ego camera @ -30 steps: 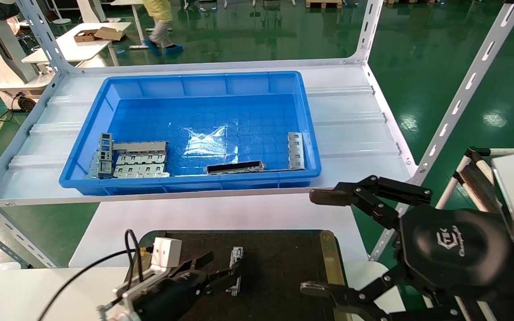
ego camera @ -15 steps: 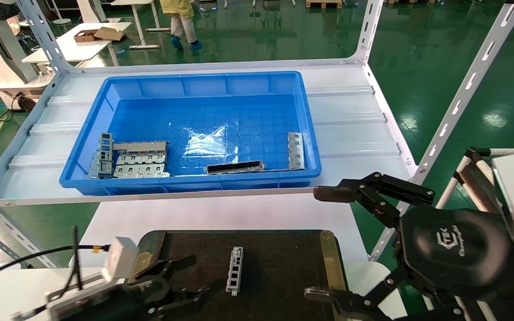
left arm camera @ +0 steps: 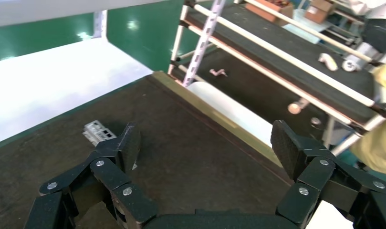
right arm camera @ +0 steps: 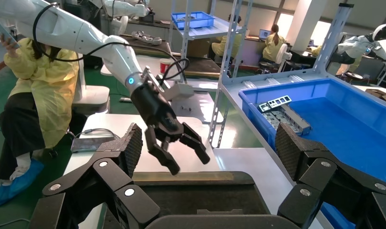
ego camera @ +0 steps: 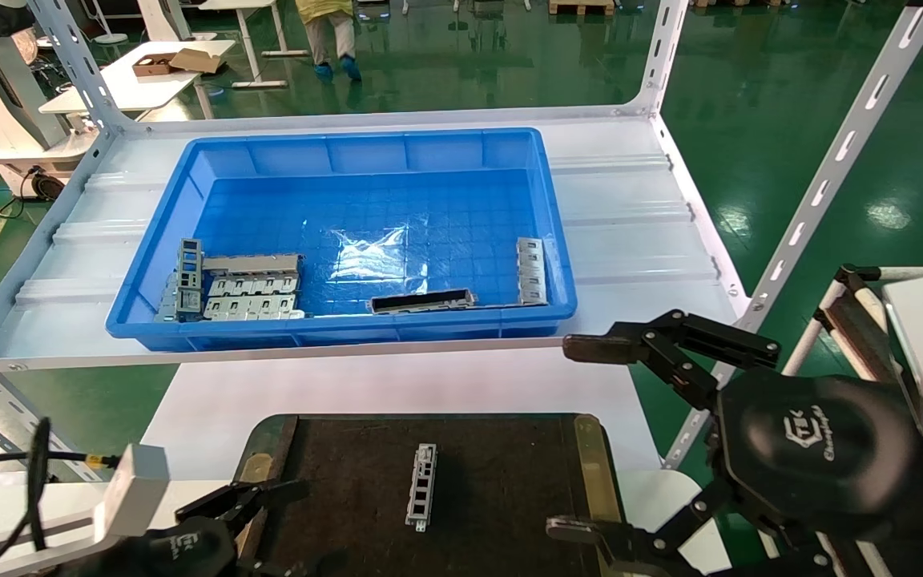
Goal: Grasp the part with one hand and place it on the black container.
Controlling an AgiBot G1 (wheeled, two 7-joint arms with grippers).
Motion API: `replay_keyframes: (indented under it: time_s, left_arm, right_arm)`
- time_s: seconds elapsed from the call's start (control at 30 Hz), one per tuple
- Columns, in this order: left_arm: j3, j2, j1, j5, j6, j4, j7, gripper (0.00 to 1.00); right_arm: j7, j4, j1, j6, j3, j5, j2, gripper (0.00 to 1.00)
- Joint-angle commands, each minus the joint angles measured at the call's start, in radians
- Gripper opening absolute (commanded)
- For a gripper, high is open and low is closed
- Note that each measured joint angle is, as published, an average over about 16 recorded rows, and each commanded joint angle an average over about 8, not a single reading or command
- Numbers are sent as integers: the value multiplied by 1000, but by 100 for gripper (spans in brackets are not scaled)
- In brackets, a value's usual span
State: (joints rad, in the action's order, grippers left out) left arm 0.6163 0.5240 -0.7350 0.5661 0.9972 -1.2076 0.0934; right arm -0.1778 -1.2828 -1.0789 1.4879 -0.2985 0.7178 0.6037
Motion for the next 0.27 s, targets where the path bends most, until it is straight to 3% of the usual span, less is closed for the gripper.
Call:
replay_keyframes:
  time_s: [0.03,0.27]
  left_arm:
    - [-3,-14,-9,-3,44,14,-6,100]
    - [0,-20,-36,7,80,32,1,100]
  right_arm:
    - [0,0,0,0,0,0,0,100]
    - [0,0,0,0,0,0,0,100]
